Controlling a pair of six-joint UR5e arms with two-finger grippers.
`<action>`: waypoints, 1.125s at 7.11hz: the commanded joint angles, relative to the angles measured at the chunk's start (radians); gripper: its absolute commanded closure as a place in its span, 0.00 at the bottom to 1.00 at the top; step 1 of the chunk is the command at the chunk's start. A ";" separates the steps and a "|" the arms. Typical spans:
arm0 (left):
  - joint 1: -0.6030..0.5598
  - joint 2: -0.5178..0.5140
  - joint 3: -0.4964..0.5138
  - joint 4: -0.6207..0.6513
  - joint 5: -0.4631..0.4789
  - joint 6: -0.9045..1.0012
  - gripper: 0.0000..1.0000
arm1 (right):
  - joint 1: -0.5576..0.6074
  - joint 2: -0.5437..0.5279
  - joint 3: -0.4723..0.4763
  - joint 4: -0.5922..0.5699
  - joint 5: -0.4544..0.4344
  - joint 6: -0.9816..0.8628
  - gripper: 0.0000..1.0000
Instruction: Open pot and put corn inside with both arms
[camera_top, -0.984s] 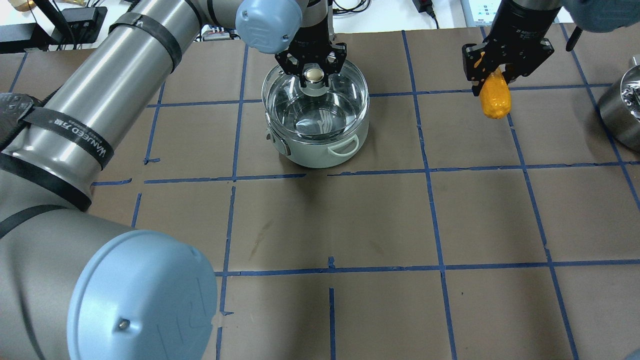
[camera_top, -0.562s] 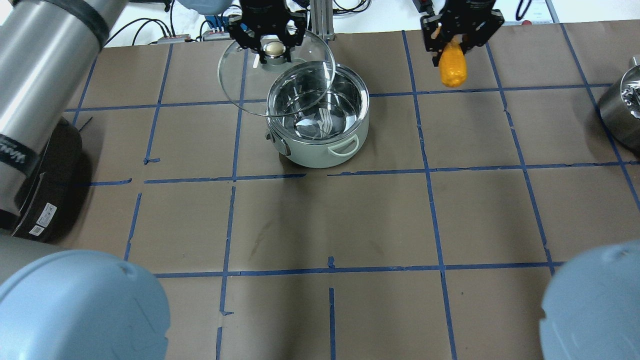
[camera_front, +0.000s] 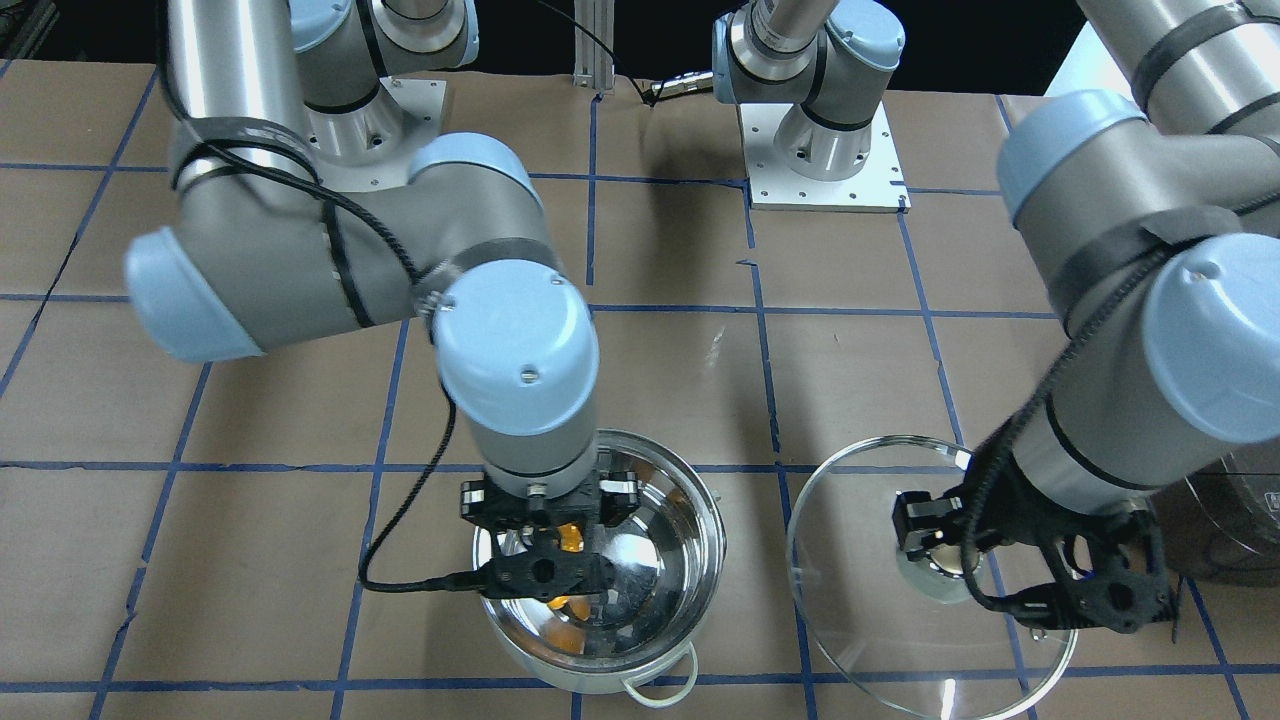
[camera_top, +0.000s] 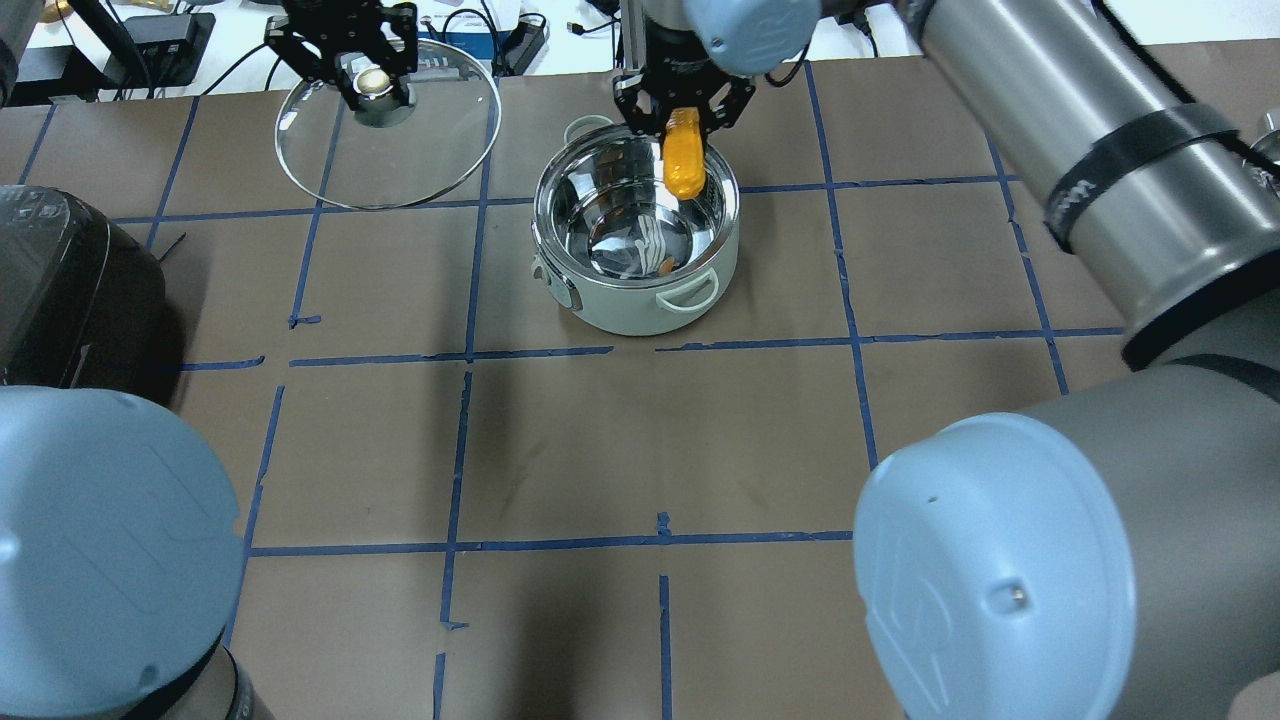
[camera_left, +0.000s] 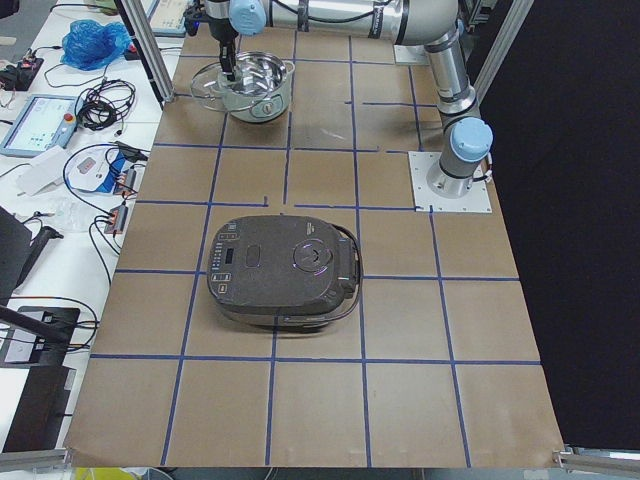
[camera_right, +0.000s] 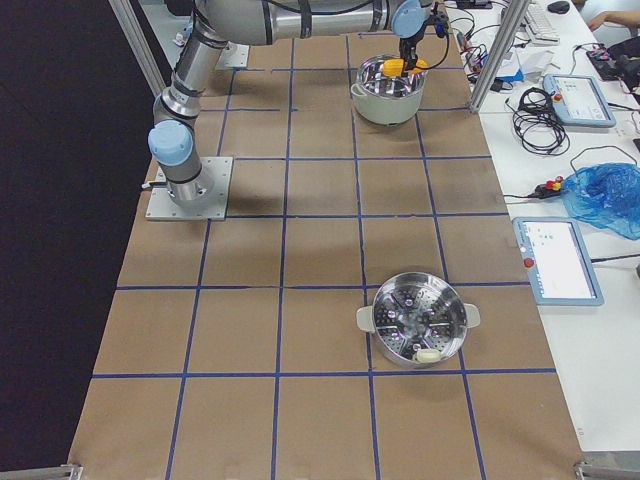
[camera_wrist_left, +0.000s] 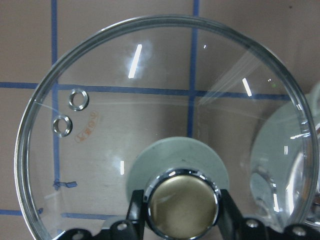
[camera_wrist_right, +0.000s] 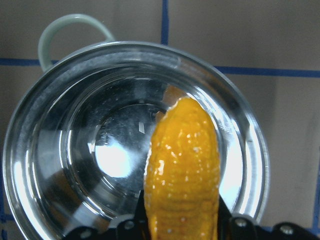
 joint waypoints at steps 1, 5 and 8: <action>0.074 -0.062 -0.128 0.176 -0.019 0.074 0.97 | 0.053 0.055 0.032 -0.083 -0.012 0.031 0.91; 0.078 -0.119 -0.243 0.288 -0.013 0.080 0.97 | 0.053 0.024 0.148 -0.172 -0.024 -0.041 0.00; 0.078 -0.107 -0.302 0.305 -0.008 0.066 0.02 | 0.007 -0.072 0.135 -0.072 -0.012 -0.026 0.00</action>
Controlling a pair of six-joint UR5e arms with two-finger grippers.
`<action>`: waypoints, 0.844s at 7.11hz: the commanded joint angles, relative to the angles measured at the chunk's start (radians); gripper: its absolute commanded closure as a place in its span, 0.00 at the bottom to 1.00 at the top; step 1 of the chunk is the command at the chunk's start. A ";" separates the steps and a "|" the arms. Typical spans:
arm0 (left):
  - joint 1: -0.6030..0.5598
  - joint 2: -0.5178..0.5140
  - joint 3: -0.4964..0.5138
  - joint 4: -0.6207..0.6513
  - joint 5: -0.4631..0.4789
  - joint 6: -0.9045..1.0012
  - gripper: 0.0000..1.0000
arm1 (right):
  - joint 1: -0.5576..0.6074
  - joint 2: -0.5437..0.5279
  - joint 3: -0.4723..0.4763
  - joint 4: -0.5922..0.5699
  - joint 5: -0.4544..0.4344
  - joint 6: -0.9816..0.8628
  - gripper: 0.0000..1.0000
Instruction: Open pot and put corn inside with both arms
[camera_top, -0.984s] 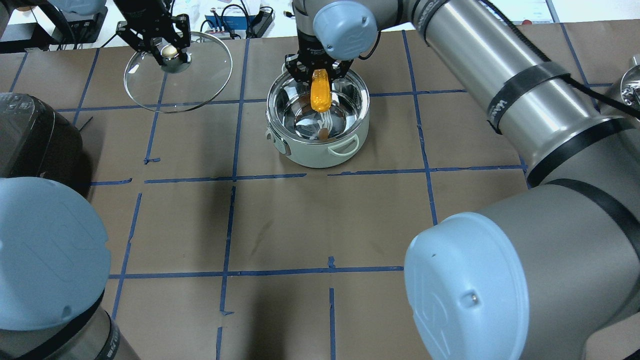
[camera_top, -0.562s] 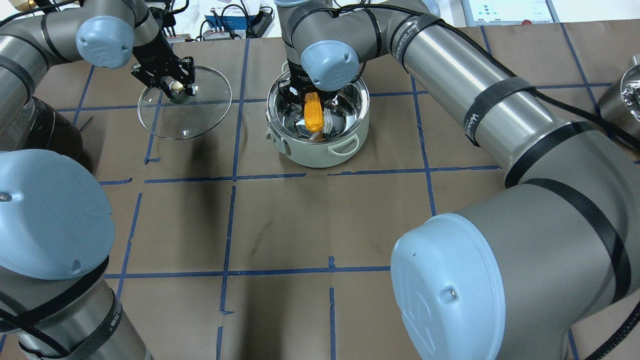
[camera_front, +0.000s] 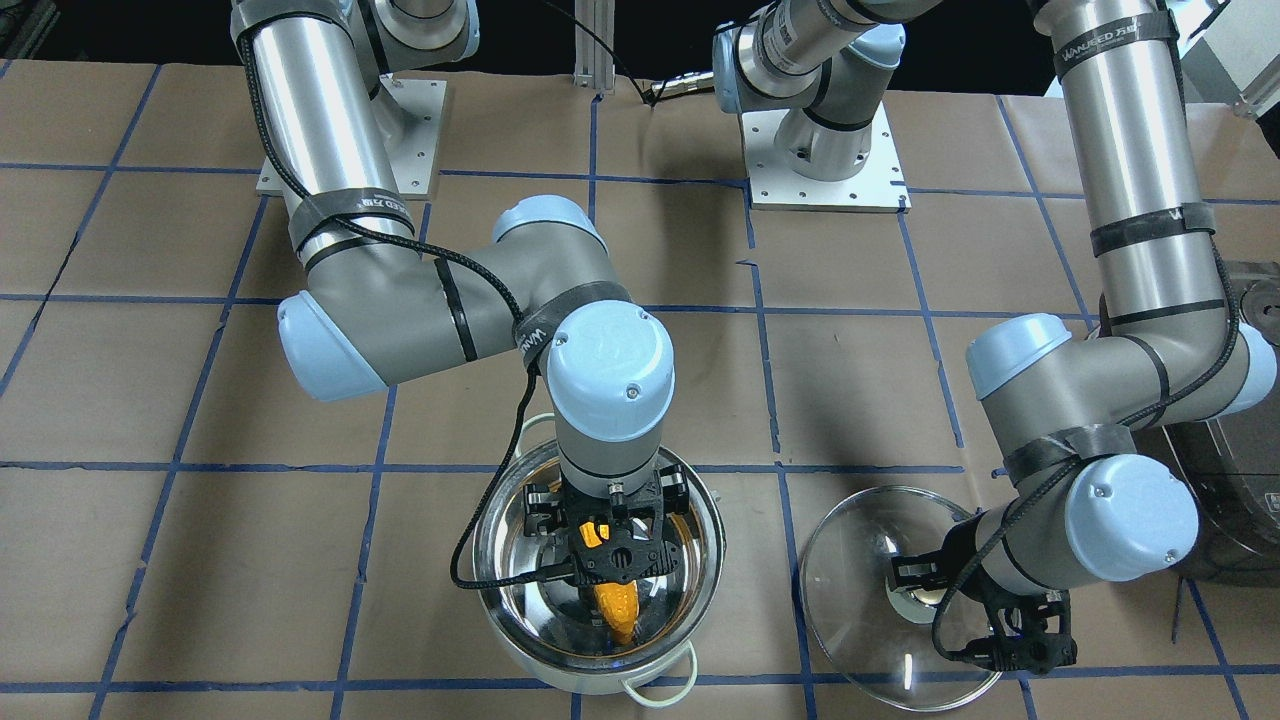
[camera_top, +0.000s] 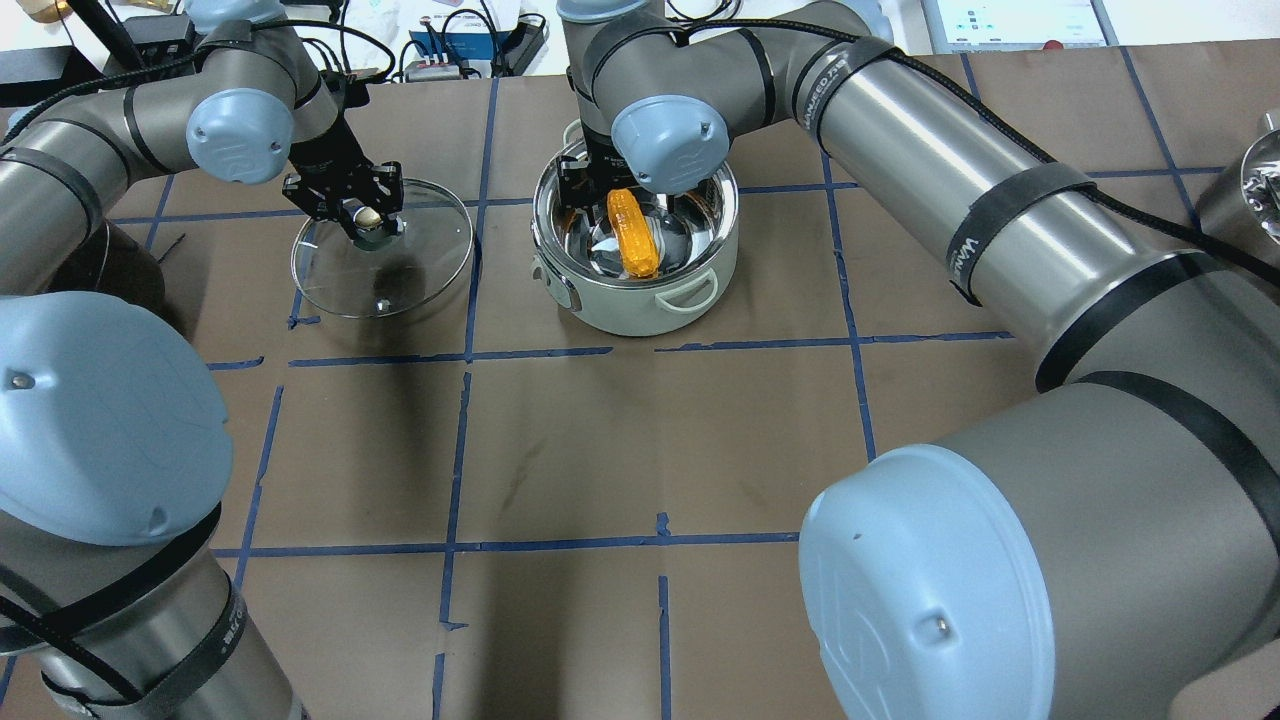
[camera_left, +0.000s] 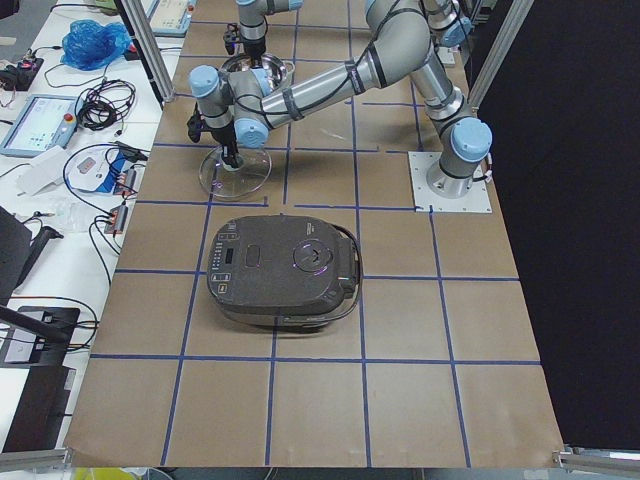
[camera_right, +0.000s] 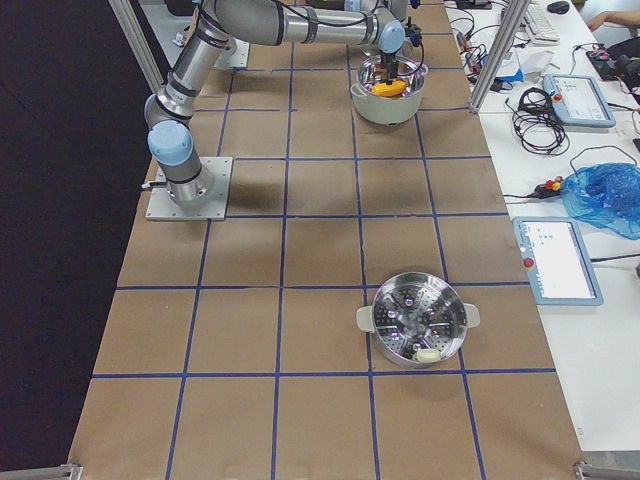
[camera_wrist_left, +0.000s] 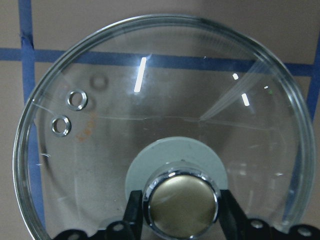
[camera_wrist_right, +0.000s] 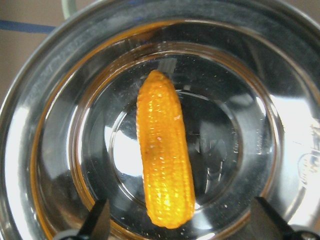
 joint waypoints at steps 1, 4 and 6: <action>0.000 0.013 -0.008 0.005 0.002 -0.011 0.00 | -0.067 -0.152 0.021 0.146 0.005 0.004 0.00; -0.024 0.267 0.012 -0.244 -0.001 -0.118 0.00 | -0.240 -0.404 0.104 0.477 0.006 -0.042 0.08; -0.082 0.442 0.003 -0.389 0.004 -0.109 0.00 | -0.249 -0.568 0.317 0.377 0.008 -0.051 0.14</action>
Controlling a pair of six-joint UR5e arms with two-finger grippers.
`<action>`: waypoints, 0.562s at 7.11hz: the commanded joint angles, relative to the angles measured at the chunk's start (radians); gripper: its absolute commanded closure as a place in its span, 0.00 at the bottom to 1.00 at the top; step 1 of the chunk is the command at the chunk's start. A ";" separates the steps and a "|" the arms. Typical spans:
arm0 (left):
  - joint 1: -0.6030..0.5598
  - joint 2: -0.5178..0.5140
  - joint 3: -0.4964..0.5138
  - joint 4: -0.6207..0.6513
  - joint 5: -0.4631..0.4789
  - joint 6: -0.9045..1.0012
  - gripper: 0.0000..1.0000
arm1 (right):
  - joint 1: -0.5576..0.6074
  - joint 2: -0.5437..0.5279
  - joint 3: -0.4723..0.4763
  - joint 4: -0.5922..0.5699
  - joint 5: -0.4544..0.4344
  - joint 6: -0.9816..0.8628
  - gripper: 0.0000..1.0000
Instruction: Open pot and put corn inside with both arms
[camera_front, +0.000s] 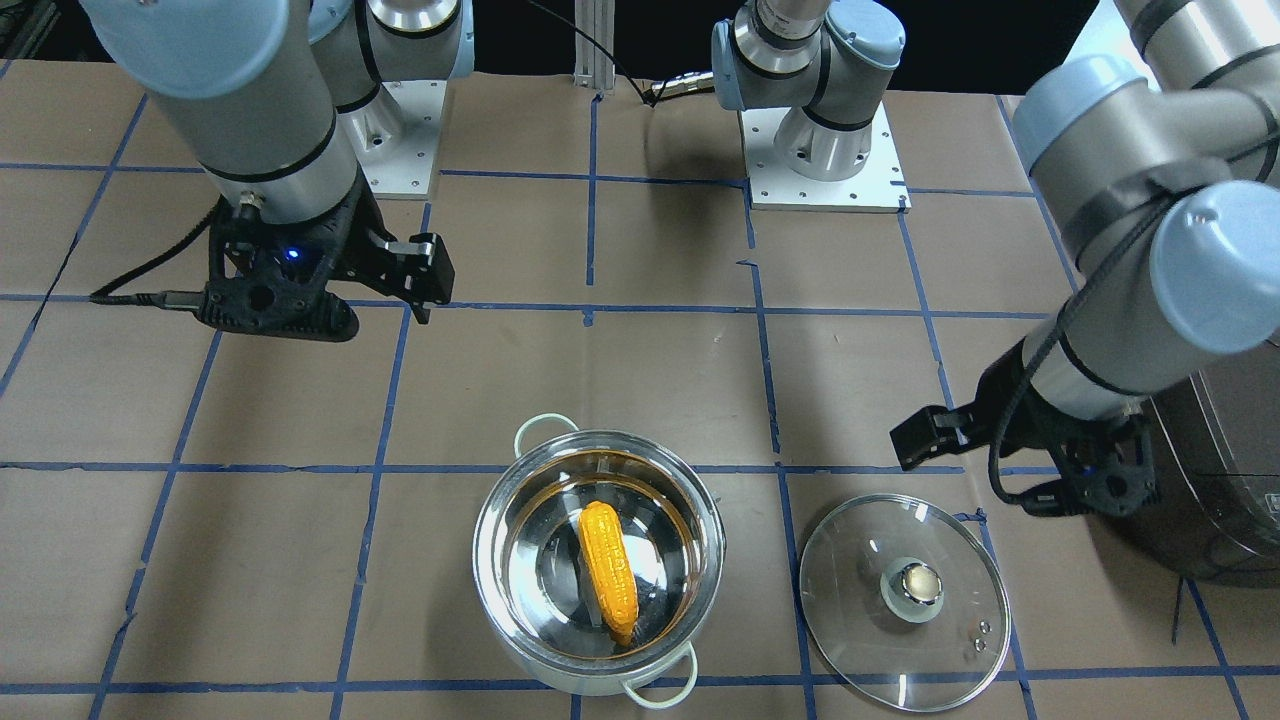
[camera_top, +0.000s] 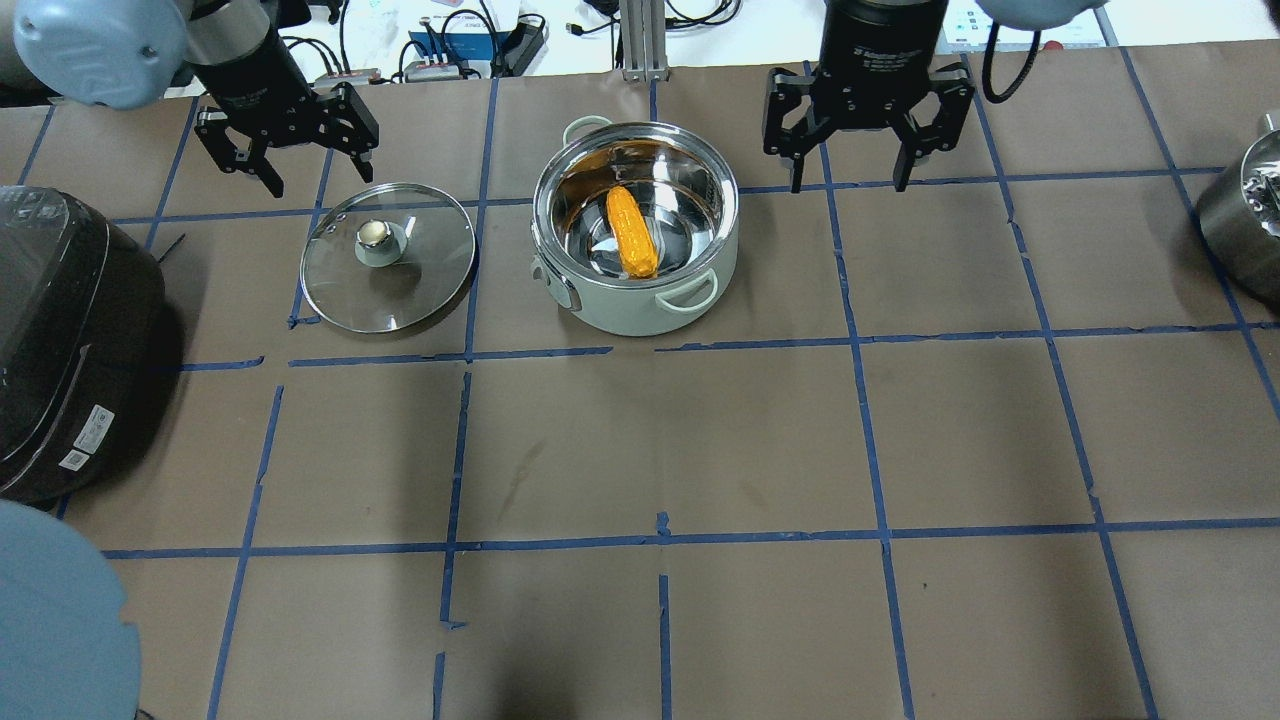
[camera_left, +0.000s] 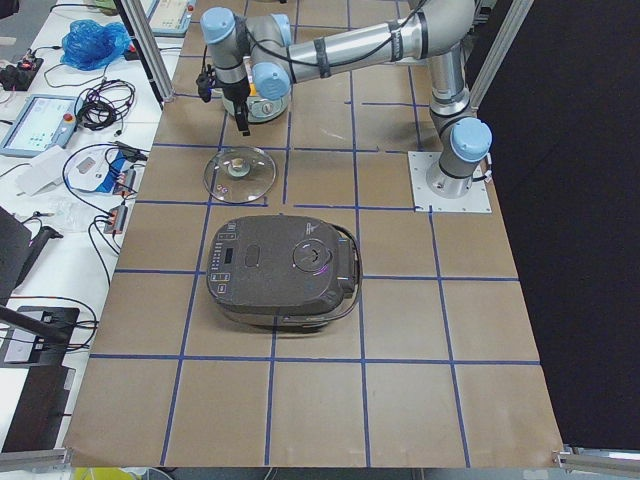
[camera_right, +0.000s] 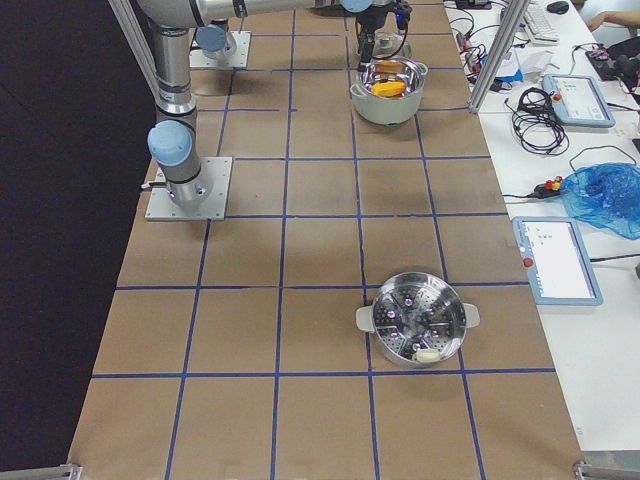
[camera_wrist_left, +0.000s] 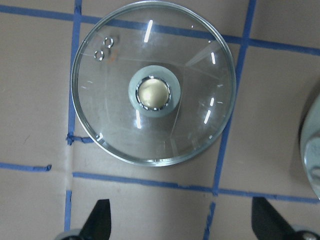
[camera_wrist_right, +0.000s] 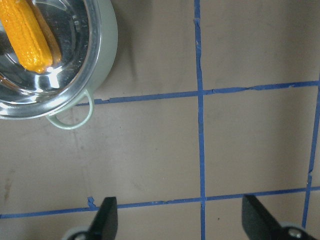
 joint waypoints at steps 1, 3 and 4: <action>-0.070 0.154 -0.018 -0.080 0.001 -0.003 0.00 | -0.007 -0.104 0.199 -0.214 -0.001 -0.011 0.13; -0.069 0.159 -0.024 -0.088 -0.002 0.003 0.00 | -0.004 -0.093 0.185 -0.274 0.000 -0.017 0.05; -0.069 0.153 -0.036 -0.085 0.000 0.050 0.00 | -0.004 -0.092 0.160 -0.272 -0.001 -0.043 0.02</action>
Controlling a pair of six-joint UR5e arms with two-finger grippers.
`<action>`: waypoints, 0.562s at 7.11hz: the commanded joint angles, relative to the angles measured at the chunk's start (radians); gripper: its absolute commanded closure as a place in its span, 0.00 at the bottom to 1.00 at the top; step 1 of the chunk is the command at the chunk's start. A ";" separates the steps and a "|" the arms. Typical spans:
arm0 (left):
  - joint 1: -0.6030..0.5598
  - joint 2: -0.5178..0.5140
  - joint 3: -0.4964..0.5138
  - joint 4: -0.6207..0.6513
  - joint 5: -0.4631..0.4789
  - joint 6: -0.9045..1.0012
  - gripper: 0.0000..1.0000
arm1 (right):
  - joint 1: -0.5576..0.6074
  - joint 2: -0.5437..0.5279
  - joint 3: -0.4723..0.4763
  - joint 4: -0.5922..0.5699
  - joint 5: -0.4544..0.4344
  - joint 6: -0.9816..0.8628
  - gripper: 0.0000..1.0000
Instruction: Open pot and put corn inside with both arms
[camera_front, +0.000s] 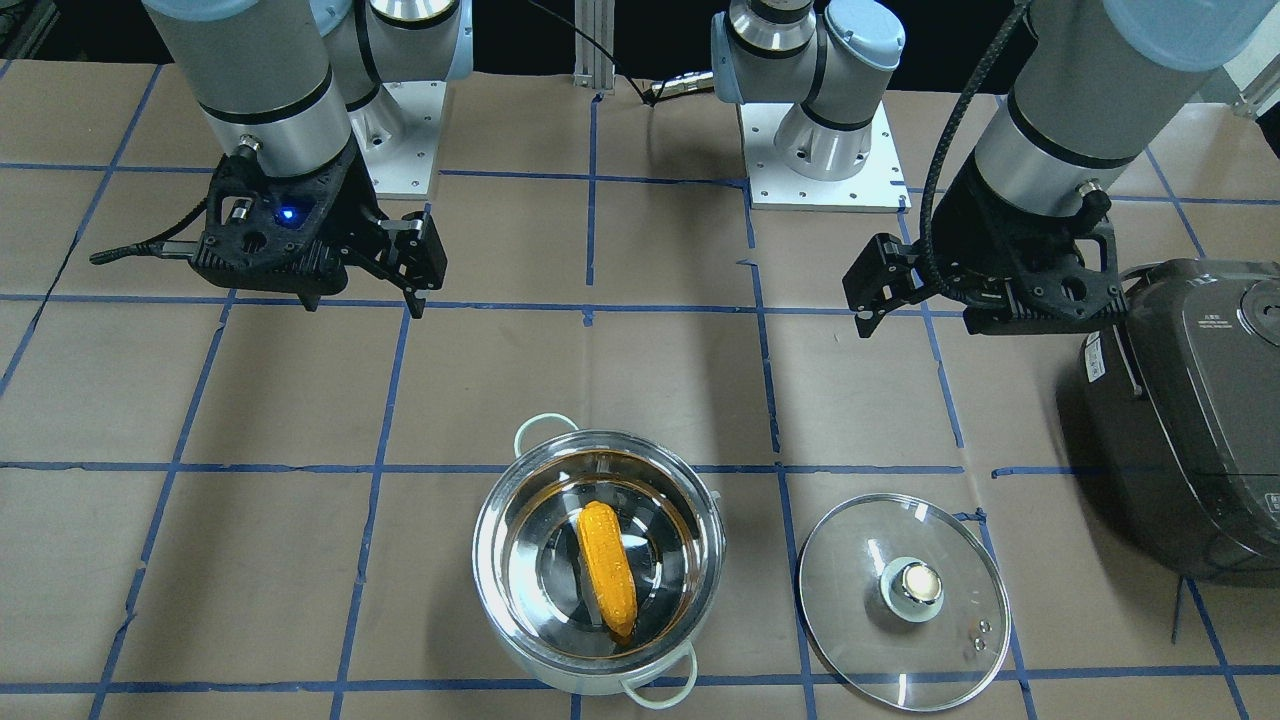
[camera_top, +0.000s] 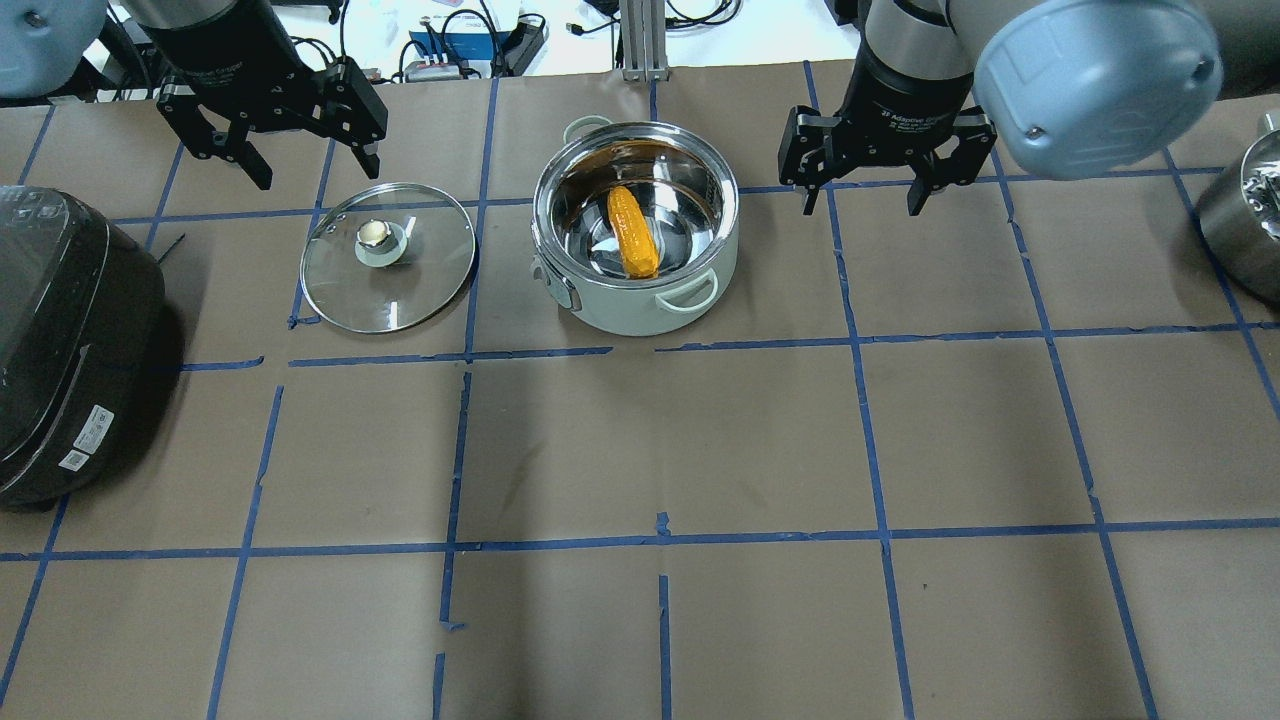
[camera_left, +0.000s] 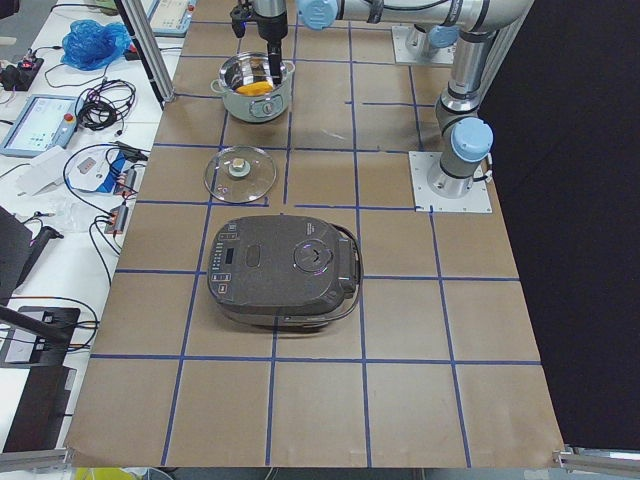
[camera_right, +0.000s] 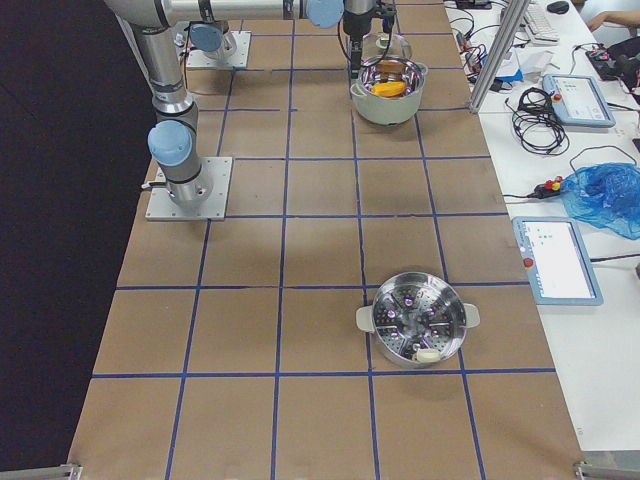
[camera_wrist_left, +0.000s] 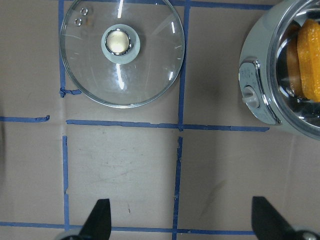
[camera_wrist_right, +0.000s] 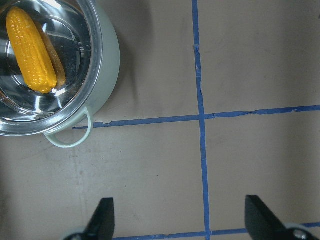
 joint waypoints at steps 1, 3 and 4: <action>0.001 -0.004 -0.014 0.012 -0.010 0.046 0.00 | 0.005 0.002 -0.037 0.006 0.002 -0.021 0.00; 0.008 0.008 0.006 0.014 -0.011 0.055 0.00 | 0.005 -0.001 -0.029 0.010 -0.001 -0.018 0.00; 0.010 0.003 -0.003 0.017 -0.011 0.063 0.00 | 0.008 -0.002 -0.031 0.009 -0.003 -0.014 0.00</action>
